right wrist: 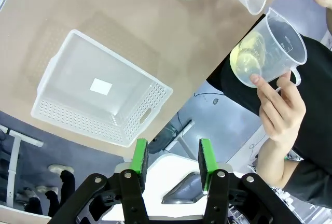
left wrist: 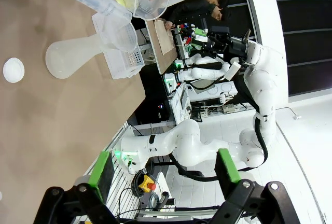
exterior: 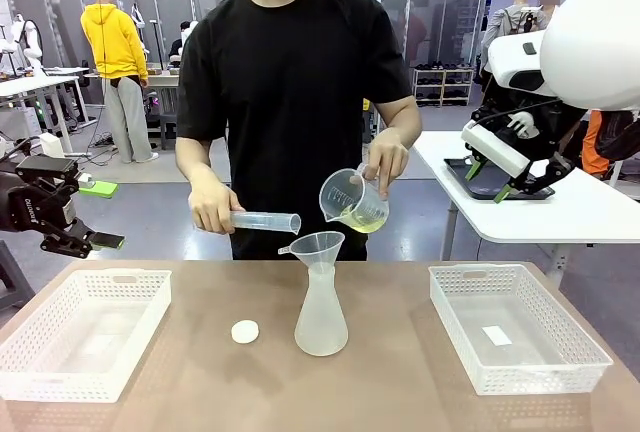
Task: Prepare the solutions needed for the experiment.
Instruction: Once the solution is in the Big flask , pick up the Plastic Funnel and place it back into the right Organizing basket.
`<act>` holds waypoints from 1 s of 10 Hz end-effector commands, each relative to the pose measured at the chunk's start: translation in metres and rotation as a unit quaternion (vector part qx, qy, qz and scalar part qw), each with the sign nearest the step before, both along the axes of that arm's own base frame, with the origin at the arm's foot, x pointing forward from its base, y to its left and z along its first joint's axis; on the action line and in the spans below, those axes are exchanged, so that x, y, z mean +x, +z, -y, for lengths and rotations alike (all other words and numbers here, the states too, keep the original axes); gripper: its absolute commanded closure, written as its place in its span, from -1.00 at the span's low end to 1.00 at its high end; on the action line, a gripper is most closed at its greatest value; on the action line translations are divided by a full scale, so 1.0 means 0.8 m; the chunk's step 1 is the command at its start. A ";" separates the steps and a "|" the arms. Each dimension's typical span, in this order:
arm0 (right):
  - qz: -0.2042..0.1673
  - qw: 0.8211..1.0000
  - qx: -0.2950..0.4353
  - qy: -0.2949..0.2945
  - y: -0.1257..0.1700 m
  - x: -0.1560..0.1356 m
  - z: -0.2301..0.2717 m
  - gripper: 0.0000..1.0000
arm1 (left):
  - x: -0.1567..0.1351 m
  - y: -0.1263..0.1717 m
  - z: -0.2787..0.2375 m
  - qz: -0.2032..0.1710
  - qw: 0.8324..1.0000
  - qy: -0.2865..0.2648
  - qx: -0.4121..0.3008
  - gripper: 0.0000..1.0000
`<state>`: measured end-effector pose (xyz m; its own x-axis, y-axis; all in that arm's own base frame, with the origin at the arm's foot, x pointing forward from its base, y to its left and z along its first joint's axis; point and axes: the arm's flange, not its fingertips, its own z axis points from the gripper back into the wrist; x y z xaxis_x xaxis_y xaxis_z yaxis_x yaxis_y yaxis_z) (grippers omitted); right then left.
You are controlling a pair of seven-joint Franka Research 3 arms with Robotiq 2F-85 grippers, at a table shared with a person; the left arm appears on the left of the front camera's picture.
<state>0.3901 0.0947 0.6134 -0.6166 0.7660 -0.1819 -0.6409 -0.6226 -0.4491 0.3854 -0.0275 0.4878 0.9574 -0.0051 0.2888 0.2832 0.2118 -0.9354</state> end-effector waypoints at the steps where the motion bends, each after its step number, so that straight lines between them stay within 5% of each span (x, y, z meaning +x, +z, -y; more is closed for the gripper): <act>1: 0.002 1.000 -0.002 -0.001 -0.001 0.002 -0.001 -0.01 | 0.000 0.003 0.001 0.003 1.000 -0.003 -0.009 -1.00; 2: 0.000 1.000 0.000 0.000 0.000 0.000 0.000 -0.01 | 0.000 0.003 0.001 0.003 1.000 -0.003 -0.009 -1.00; 4: -0.050 0.991 0.121 0.016 -0.042 0.015 0.042 -0.01 | 0.000 0.003 0.001 0.003 1.000 -0.003 -0.009 -1.00; 6: -0.089 0.981 0.168 -0.021 -0.075 0.008 0.066 -0.01 | 0.000 0.003 0.001 0.003 1.000 -0.003 -0.009 -1.00; 9: -0.262 0.898 0.303 -0.183 -0.106 0.000 0.087 -0.01 | 0.000 0.003 0.001 0.003 1.000 -0.003 -0.009 -1.00; 10: -0.308 0.872 0.336 -0.179 -0.110 -0.002 0.088 -0.01 | 0.000 0.003 0.001 0.003 1.000 -0.003 -0.009 -1.00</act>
<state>0.3853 0.0206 0.5143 -0.2573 0.7794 0.5713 -0.9633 -0.1601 -0.2154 0.3854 -0.0275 0.4878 0.9574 -0.0053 0.2887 0.2833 0.2117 -0.9354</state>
